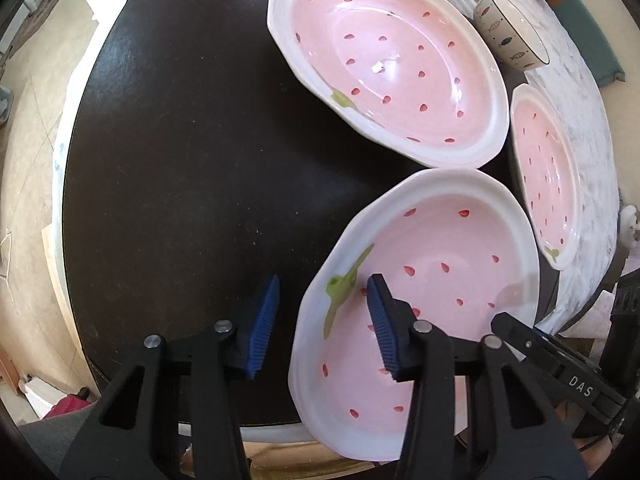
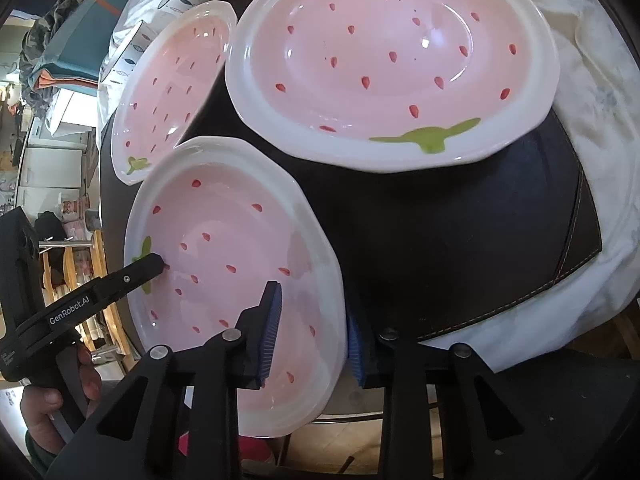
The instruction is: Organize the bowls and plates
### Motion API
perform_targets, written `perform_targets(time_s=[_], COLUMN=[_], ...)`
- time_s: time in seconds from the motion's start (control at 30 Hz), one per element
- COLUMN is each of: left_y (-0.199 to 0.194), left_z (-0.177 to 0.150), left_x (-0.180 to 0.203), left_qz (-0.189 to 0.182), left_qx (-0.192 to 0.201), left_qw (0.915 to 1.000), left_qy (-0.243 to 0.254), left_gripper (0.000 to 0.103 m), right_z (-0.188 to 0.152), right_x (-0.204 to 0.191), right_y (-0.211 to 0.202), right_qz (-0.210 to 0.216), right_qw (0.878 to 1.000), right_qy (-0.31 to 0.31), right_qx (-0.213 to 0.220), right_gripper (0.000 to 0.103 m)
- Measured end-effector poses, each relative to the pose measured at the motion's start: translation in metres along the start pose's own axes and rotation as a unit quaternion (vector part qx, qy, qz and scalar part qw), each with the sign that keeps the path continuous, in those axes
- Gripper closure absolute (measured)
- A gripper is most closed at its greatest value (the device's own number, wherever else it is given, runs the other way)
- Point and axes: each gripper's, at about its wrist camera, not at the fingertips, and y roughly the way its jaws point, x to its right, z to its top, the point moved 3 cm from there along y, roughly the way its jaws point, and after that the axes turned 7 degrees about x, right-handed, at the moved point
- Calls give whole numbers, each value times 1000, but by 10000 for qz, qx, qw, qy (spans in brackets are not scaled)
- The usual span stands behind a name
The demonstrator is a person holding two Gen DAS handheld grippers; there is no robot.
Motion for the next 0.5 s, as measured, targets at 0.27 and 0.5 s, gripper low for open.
perform_targets(time_s=[0.27, 0.5], left_y=[0, -9], left_z=[-3, -6], left_x=[4, -2], left_qz=[-155, -141], left_qx=[-52, 61], left_qw=[9999, 9999], left_qy=[-5, -39], left_gripper=[76, 78], right_z=[-2, -5], right_x=[2, -3], right_y=[-1, -1], right_qz=[4, 65], right_qw=[9999, 9997], right_qy=[-32, -200], right_qx=[99, 90], right_gripper=[82, 82])
